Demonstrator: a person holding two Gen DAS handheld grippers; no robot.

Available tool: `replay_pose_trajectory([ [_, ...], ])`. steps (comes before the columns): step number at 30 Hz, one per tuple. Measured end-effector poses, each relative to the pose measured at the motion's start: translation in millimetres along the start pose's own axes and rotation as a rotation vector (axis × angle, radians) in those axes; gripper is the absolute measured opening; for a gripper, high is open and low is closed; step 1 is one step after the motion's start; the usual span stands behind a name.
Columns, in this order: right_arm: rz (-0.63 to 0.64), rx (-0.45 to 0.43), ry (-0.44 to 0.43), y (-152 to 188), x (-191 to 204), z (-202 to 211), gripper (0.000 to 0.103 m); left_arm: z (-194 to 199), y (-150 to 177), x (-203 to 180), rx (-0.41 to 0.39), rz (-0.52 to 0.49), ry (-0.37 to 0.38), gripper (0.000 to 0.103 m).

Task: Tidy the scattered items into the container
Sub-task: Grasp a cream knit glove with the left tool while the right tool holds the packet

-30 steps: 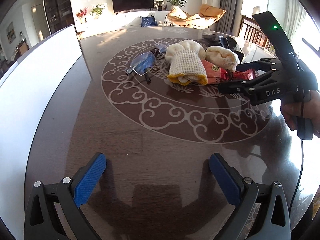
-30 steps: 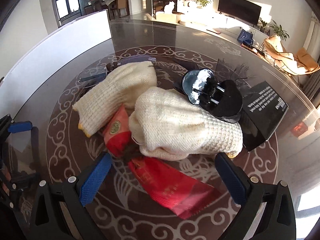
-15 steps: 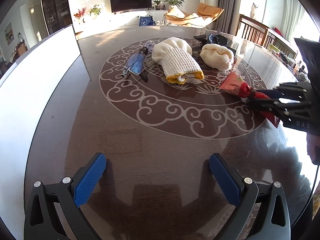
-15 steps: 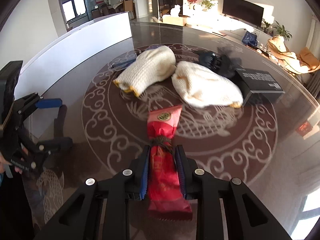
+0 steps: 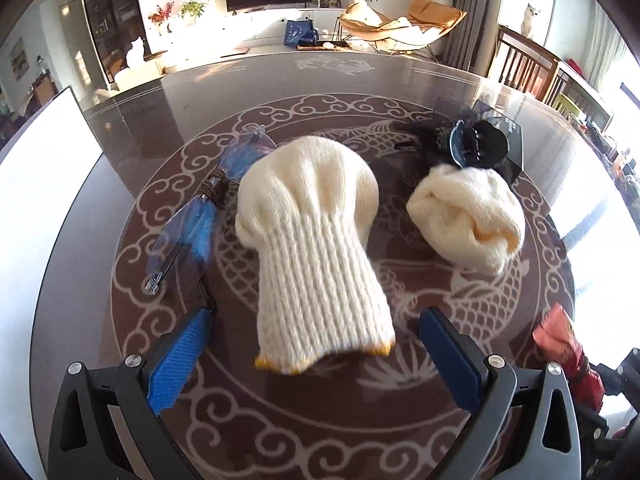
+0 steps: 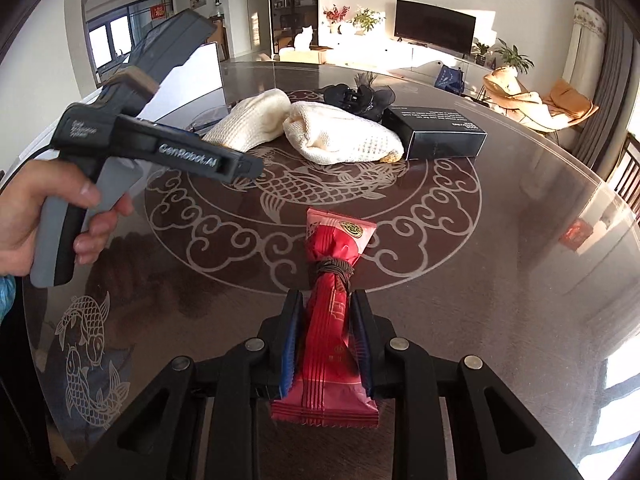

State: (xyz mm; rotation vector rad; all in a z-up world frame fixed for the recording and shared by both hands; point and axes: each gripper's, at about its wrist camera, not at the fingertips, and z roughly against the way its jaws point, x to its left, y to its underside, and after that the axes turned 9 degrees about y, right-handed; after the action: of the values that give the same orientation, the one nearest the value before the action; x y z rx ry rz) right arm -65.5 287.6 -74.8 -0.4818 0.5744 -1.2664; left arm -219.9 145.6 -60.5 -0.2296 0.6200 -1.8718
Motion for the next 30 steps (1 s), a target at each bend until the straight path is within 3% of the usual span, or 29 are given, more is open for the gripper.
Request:
replay_pose_trajectory([
  [2, -0.001, 0.0, -0.001, 0, 1, 0, 0.026, -4, -7, -3, 0.008, -0.049, 0.029, 0.103],
  [4, -0.003, 0.001, -0.004, 0, 0, 0, 0.026, 1, -7, -6, -0.025, -0.098, 0.049, 0.078],
  [5, -0.004, 0.001, -0.004, 0, 0, -1, 0.026, 6, -7, -8, -0.035, -0.106, 0.052, 0.054],
  [6, -0.004, 0.001, -0.004, 0, 0, -1, 0.026, 11, -5, -8, -0.036, -0.104, 0.06, 0.036],
  [9, -0.004, 0.001, -0.004, 0, 0, -1, 0.026, 27, 16, -11, -0.04, -0.128, 0.05, 0.034],
  [12, 0.017, -0.027, -0.034, 1, 4, 5, 0.024, 56, 58, -8, -0.033, -0.134, 0.059, 0.034],
  [15, 0.027, -0.028, -0.112, 4, 12, 9, 0.024, 85, 106, -3, -0.025, -0.151, 0.033, 0.036],
  [17, 0.028, -0.011, -0.107, 4, 19, 7, 0.024, 96, 124, 4, -0.034, -0.154, -0.003, 0.041],
  [19, 0.022, -0.004, -0.056, 2, 24, 5, 0.026, 101, 131, 7, -0.046, -0.142, -0.026, 0.057],
  [20, 0.002, 0.001, -0.03, 1, 24, 4, 0.037, 100, 130, 9, -0.046, -0.136, -0.036, 0.073],
  [21, -0.017, 0.009, -0.018, -1, 23, 2, 0.063, 97, 128, 8, -0.042, -0.131, -0.035, 0.089],
  [23, -0.021, 0.043, -0.026, -3, 25, -6, 0.1, 88, 121, 12, -0.042, -0.118, -0.021, 0.098],
  [26, 0.027, 0.06, -0.022, -6, 32, -10, 0.103, 75, 111, 19, -0.038, -0.063, 0.025, 0.103],
  [30, 0.038, 0.06, -0.035, -11, 30, -17, 0.103, 72, 109, 19, -0.045, -0.052, 0.025, 0.103],
])
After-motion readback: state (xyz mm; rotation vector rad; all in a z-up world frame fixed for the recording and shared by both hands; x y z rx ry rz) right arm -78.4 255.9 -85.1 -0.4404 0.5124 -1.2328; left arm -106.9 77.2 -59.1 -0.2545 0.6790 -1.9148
